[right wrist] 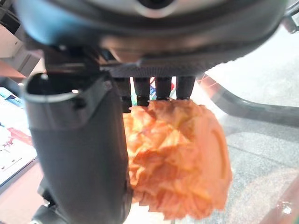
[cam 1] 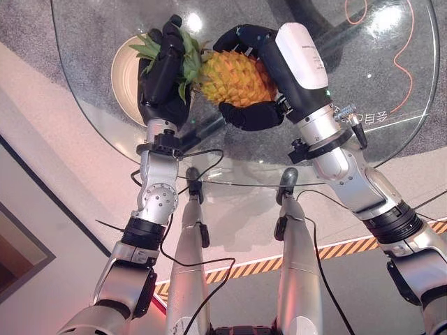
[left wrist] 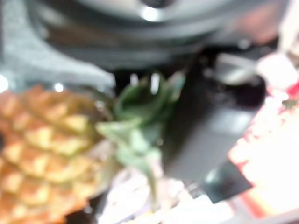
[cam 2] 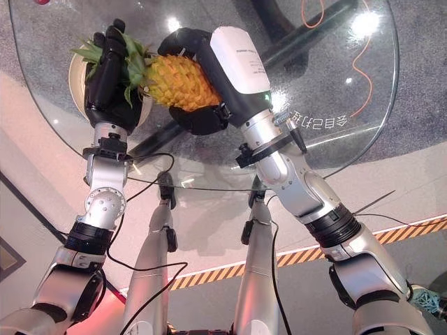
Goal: Pick up the fruit to the plate
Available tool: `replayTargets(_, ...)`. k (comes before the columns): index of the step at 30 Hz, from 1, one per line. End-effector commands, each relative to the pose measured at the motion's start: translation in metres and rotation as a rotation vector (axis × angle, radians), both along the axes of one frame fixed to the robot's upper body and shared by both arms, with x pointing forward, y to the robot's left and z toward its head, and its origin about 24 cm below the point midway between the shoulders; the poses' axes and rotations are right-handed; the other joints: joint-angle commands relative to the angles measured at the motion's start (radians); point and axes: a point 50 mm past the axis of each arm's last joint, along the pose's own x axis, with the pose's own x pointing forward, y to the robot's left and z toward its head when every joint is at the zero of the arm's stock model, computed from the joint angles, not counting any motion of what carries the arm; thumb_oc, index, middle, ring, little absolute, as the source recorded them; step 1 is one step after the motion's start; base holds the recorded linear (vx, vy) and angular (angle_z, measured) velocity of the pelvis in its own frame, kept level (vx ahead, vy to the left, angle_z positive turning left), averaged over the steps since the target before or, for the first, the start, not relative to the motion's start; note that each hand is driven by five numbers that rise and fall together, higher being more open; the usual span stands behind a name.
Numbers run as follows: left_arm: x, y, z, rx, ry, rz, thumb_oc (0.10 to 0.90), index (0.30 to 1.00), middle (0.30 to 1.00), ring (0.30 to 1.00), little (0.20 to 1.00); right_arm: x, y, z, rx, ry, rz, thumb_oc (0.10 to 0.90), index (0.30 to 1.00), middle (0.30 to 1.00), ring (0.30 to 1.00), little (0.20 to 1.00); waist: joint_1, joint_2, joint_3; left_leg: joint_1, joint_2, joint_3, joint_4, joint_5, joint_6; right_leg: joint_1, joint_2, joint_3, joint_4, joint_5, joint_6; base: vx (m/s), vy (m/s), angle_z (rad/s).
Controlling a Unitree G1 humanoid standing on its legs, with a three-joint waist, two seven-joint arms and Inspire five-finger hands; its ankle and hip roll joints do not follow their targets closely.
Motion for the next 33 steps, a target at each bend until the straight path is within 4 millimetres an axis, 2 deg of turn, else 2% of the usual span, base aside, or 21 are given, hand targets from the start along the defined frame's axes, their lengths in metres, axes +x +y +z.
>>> replayTargets(1, -0.035, -0.022, 0.062, 0.036, -0.392, -0.082, 0.100, 0.300, 0.300, 0.300, 0.200, -0.034, 0.012, 0.054, 0.161, -0.297, 0.132, 0.800, 0.900, 0.900, 0.900, 0.900, 0.014, -0.006, -0.019, -0.041, -0.046, -0.036, 0.090, -0.065, 0.020, 0.035, 0.038, -0.051, -0.096, 0.060, 0.001, 0.00, 0.000, 0.00)
replayTargets(14, -0.035, -0.008, 0.063, -0.063, -0.376, 0.048, 0.100, 0.300, 0.300, 0.300, 0.200, -0.032, 0.006, 0.056, 0.217, -0.325, 0.092, 0.800, 0.900, 0.900, 0.900, 0.900, 0.015, -0.007, -0.019, -0.037, -0.044, -0.036, 0.083, -0.062, 0.020, 0.037, 0.038, -0.052, -0.097, 0.060, 0.000, 0.00, 0.000, 0.00)
replayTargets(33, -0.050, 0.021, 0.070, -0.133, -0.353, 0.495, 0.100, 0.300, 0.300, 0.300, 0.200, -0.031, 0.001, 0.059, 0.248, -0.351, 0.067, 0.800, 0.900, 0.900, 0.900, 0.900, 0.027, -0.014, -0.019, -0.040, -0.048, -0.047, 0.075, -0.056, 0.016, 0.040, 0.041, -0.057, -0.102, 0.056, -0.005, 0.00, 0.000, 0.00)
